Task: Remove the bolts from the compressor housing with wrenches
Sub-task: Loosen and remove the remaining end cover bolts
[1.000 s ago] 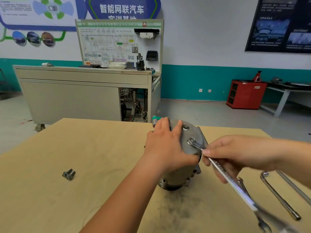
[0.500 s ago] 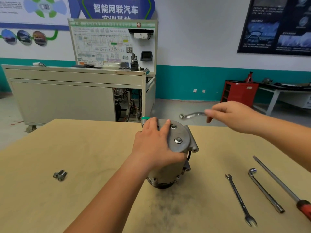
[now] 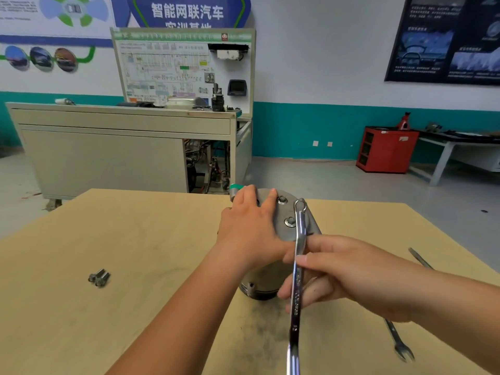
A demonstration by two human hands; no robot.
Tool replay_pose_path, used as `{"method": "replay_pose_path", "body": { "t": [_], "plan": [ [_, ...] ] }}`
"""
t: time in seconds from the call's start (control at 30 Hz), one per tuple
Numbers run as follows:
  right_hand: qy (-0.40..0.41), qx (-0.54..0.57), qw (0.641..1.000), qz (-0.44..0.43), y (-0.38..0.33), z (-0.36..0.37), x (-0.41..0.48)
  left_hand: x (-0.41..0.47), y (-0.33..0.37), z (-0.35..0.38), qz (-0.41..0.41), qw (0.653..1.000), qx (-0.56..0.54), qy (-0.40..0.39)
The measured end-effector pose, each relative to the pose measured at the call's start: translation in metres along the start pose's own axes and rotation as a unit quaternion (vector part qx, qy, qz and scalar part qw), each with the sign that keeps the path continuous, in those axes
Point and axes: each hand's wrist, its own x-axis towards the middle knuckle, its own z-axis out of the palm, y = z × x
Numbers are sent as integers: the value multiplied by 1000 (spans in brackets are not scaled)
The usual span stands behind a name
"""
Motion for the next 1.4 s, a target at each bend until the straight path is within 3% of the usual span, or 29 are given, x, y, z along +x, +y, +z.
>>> {"method": "replay_pose_path", "body": {
  "t": [0.37,0.57,0.67,0.77,0.9,0.97,1.0,1.03,1.2,1.3,1.4],
  "plan": [
    [-13,176,984,-17,-2,4,15,1,-3,1,9,1000,26,3],
    [-20,179,984,-8,-10,-6,18,1,-1,2,8,1000,18,4],
    [-41,56,997,39,-9,-21,15,-2,0,2,1,1000,2,15],
    [-24,-175,983,56,-18,-55,13,-2,-6,5,12,999,-9,30],
    [126,-492,861,-29,-34,-93,29,-1,-6,7,22,999,-8,38],
    [156,-561,807,-101,-34,-100,40,0,-4,7,19,999,-5,40],
    [153,-570,797,-125,-33,-102,43,0,-4,7,19,999,-4,41],
    [151,-561,802,-139,-32,-104,44,0,-5,7,19,999,-3,40],
    [161,-375,903,-133,-29,-104,28,0,-8,6,19,999,-7,31],
    [80,-192,973,-98,-23,-76,17,0,-6,7,17,999,-2,31],
    [6,-17,999,-51,-18,-39,9,0,-3,4,14,1000,6,22]
  ]
}}
